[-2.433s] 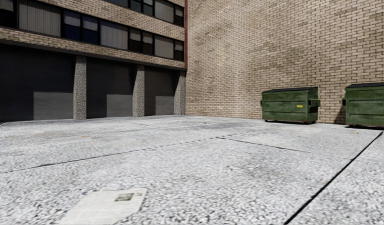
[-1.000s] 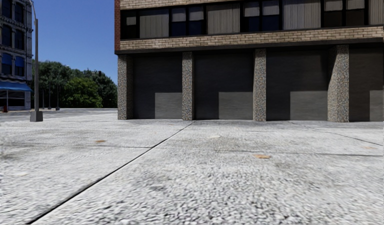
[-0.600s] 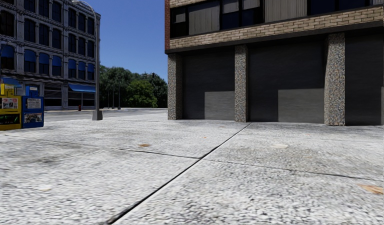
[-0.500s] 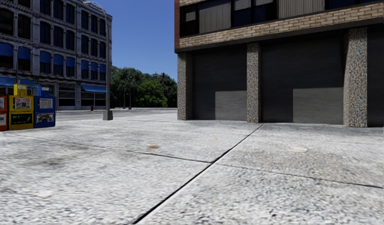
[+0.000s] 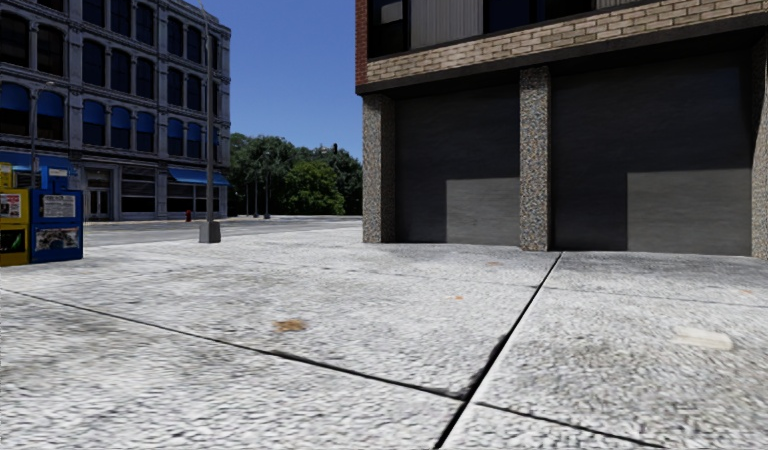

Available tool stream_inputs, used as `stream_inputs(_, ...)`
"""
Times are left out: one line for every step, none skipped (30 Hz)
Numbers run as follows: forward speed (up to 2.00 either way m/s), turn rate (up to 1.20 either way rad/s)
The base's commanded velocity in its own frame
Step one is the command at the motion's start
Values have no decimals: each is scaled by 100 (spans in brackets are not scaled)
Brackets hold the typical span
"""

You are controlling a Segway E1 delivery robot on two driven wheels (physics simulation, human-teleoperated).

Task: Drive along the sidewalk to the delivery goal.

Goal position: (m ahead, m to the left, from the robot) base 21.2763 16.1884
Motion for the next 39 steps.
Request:
stream_inputs(200,0)
stream_inputs(200,0)
stream_inputs(200,0)
stream_inputs(200,5)
stream_inputs(200,12)
stream_inputs(200,12)
stream_inputs(200,19)
stream_inputs(200,23)
stream_inputs(200,30)
stream_inputs(200,35)
stream_inputs(200,35)
stream_inputs(200,37)
stream_inputs(200,39)
stream_inputs(200,40)
stream_inputs(200,40)
stream_inputs(200,40)
stream_inputs(200,40)
stream_inputs(200,40)
stream_inputs(200,40)
stream_inputs(200,40)
stream_inputs(200,40)
stream_inputs(200,40)
stream_inputs(200,40)
stream_inputs(200,40)
stream_inputs(200,40)
stream_inputs(200,40)
stream_inputs(200,40)
stream_inputs(200,40)
stream_inputs(200,40)
stream_inputs(200,40)
stream_inputs(200,40)
stream_inputs(200,40)
stream_inputs(200,40)
stream_inputs(200,40)
stream_inputs(200,40)
stream_inputs(200,40)
stream_inputs(200,38)
stream_inputs(200,0)
stream_inputs(200,0)
